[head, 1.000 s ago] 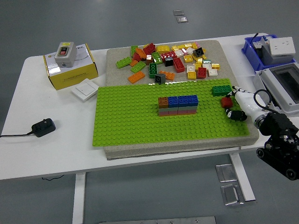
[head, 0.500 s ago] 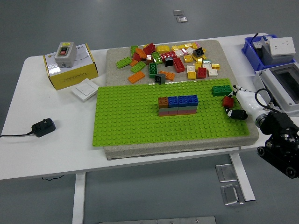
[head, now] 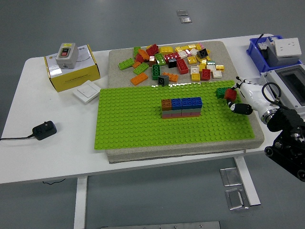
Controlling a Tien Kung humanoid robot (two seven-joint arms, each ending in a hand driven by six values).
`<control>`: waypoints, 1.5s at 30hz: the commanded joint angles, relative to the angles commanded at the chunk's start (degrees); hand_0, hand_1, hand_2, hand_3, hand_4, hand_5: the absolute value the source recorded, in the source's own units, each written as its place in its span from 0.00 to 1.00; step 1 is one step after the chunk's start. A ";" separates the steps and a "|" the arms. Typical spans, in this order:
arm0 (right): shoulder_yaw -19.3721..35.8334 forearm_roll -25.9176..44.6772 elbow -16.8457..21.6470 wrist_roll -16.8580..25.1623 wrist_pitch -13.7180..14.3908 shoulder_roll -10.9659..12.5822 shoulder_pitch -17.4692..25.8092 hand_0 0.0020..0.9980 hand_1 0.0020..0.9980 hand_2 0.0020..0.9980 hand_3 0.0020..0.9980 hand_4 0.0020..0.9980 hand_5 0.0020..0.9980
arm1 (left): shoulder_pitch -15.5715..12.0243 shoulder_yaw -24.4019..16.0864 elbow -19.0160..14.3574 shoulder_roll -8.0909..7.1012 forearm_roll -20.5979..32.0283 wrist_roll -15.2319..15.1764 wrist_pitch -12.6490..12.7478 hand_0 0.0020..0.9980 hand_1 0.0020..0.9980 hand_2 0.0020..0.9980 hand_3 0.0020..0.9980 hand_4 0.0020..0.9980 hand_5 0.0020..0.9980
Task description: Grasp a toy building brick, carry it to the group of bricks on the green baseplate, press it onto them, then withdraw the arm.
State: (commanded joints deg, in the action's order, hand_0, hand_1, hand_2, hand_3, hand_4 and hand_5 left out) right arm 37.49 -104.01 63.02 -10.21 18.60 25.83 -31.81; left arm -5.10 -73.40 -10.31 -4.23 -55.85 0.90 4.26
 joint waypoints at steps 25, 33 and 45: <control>-12.88 0.67 3.50 0.66 -1.22 -10.74 -11.45 0.79 0.90 0.95 0.56 0.54 0.39 | 0.57 -0.05 0.00 -0.64 -0.08 0.40 0.04 0.66 0.66 0.59 0.61 0.16 0.67; -15.18 2.46 -1.51 1.36 -1.78 -12.90 -13.15 0.79 0.89 0.95 0.56 0.54 0.39 | 0.94 -0.09 0.00 -0.60 -0.16 0.36 0.04 0.66 0.66 0.59 0.61 0.17 0.67; -17.43 3.71 -3.39 1.56 -2.22 -13.90 -14.19 0.79 0.89 0.95 0.58 0.54 0.40 | 0.99 -0.24 0.00 -0.62 -0.21 0.43 0.08 0.66 0.66 0.59 0.61 0.17 0.68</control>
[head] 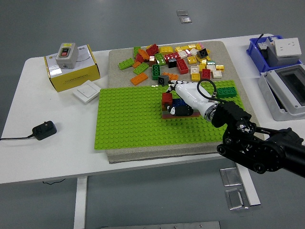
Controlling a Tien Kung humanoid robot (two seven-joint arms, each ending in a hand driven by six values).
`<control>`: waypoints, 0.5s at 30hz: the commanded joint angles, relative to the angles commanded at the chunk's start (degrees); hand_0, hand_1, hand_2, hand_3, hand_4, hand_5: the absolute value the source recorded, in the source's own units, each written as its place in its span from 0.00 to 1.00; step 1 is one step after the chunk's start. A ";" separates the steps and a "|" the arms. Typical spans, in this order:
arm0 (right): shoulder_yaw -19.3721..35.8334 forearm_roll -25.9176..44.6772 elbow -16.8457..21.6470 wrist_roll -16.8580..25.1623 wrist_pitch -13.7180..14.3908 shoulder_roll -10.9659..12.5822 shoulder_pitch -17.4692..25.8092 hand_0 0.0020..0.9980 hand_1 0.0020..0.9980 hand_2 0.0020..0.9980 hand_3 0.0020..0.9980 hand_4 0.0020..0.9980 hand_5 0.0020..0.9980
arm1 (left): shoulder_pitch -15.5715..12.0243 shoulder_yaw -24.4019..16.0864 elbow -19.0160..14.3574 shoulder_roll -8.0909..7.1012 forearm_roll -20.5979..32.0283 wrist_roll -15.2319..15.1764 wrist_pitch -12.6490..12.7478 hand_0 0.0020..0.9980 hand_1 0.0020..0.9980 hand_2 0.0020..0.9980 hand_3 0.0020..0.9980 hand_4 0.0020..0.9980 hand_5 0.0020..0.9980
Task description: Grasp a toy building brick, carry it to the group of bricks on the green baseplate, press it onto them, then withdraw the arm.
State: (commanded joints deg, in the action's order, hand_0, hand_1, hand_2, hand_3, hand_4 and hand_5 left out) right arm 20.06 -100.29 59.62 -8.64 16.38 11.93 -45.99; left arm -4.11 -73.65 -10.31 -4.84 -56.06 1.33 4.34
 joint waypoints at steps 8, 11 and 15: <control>-0.21 0.12 -0.07 0.07 0.02 0.06 -0.08 0.79 0.89 0.94 0.58 0.54 0.40 | 0.08 0.14 0.00 -0.02 0.16 -0.07 0.03 0.66 0.66 0.59 0.61 0.18 0.68; -0.29 0.17 -0.04 0.11 0.01 0.14 -0.07 0.79 0.89 0.94 0.58 0.54 0.40 | 0.10 0.27 0.00 0.00 0.28 -0.12 0.01 0.66 0.66 0.60 0.61 0.18 0.68; -0.50 0.29 0.06 0.16 -0.05 0.31 -0.03 0.79 0.89 0.94 0.58 0.54 0.40 | 0.11 0.33 0.00 0.02 0.33 -0.15 0.00 0.66 0.66 0.60 0.61 0.18 0.68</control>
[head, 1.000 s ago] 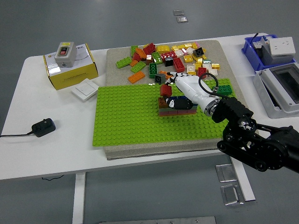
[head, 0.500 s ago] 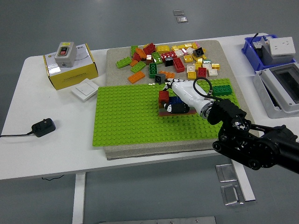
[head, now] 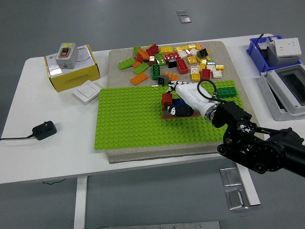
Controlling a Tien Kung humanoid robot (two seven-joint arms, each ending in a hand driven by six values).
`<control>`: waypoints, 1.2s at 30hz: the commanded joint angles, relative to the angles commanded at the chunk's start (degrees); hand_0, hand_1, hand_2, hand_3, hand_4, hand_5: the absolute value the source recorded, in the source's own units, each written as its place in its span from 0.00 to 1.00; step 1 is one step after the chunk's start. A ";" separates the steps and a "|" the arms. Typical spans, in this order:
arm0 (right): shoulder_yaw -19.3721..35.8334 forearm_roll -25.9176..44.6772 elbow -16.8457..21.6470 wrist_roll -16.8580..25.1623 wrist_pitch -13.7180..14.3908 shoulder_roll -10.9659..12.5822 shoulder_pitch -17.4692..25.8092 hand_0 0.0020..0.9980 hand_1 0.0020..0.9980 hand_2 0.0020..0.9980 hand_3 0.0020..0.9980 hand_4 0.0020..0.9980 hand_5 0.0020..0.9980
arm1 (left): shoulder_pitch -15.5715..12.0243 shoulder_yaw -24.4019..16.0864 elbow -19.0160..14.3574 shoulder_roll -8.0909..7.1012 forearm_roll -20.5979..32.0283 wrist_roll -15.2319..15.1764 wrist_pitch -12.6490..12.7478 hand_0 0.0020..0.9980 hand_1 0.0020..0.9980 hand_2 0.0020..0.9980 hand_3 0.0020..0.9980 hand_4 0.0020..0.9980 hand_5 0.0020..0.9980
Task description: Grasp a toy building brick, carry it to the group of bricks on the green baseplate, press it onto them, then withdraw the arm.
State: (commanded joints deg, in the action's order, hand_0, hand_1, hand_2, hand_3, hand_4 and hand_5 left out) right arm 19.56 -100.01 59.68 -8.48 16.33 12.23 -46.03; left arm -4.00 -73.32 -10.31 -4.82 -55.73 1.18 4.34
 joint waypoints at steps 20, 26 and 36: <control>-0.54 0.47 0.11 0.27 0.02 0.14 0.13 0.79 0.89 0.94 0.58 0.54 0.41 | -0.08 0.00 0.00 -0.03 0.02 -0.12 -0.04 0.66 0.66 0.60 0.61 0.19 0.68; -0.68 0.59 0.22 0.32 0.06 0.12 0.20 0.79 0.88 0.94 0.58 0.55 0.42 | -0.09 0.11 0.00 -0.03 0.05 -0.24 -0.06 0.66 0.66 0.60 0.61 0.20 0.68; -0.73 0.53 0.26 0.35 0.07 0.07 0.16 0.79 0.88 0.94 0.58 0.55 0.42 | -0.08 0.36 0.00 -0.09 0.19 -0.37 -0.08 0.66 0.66 0.60 0.61 0.21 0.68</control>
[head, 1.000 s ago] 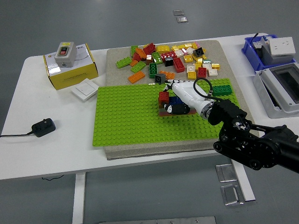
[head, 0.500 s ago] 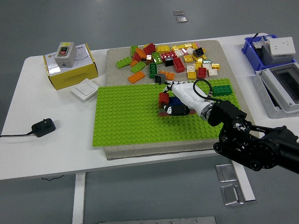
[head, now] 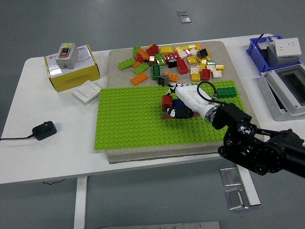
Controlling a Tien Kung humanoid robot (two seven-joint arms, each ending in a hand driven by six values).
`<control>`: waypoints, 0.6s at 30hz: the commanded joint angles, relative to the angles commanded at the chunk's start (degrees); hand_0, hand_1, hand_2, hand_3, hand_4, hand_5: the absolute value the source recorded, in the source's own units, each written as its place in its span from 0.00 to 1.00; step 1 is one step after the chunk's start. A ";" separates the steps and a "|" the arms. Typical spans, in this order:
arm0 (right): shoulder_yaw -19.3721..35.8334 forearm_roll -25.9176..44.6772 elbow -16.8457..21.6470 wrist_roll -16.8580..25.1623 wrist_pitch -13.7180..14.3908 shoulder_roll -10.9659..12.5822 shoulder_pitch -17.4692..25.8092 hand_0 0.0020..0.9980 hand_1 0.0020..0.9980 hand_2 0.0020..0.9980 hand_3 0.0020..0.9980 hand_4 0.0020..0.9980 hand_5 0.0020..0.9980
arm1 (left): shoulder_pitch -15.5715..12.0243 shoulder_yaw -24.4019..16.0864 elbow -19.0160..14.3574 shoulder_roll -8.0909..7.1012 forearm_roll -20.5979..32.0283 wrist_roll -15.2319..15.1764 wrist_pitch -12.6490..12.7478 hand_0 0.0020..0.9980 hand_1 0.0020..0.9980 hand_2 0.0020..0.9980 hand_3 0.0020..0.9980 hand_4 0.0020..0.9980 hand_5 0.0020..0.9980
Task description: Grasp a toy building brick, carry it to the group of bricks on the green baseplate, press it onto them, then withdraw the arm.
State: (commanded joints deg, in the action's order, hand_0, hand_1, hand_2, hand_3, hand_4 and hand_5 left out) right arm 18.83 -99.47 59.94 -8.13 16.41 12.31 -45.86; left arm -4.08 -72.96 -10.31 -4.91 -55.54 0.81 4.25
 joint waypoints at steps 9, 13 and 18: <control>-0.42 -0.35 -0.16 -0.15 -0.23 -0.25 -0.32 0.79 0.88 0.94 0.58 0.56 0.43 | -0.02 0.18 0.00 -0.11 0.07 -0.07 -0.01 0.66 0.66 0.60 0.61 0.21 0.68; -0.44 -0.44 -0.22 -0.18 -0.30 -0.24 -0.42 0.79 0.88 0.94 0.58 0.56 0.43 | 0.03 0.22 0.00 -0.12 0.11 -0.11 -0.02 0.66 0.66 0.60 0.61 0.22 0.68; -0.38 -0.49 -0.33 -0.17 -0.33 -0.08 -0.46 0.79 0.88 0.94 0.58 0.56 0.43 | 0.07 0.16 0.00 -0.12 0.10 -0.10 -0.01 0.66 0.66 0.60 0.61 0.22 0.68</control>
State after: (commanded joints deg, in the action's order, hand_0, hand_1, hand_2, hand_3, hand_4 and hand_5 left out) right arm 18.45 -99.97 59.62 -8.30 16.07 12.22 -46.32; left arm -4.01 -72.79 -10.31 -5.03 -55.43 0.71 4.24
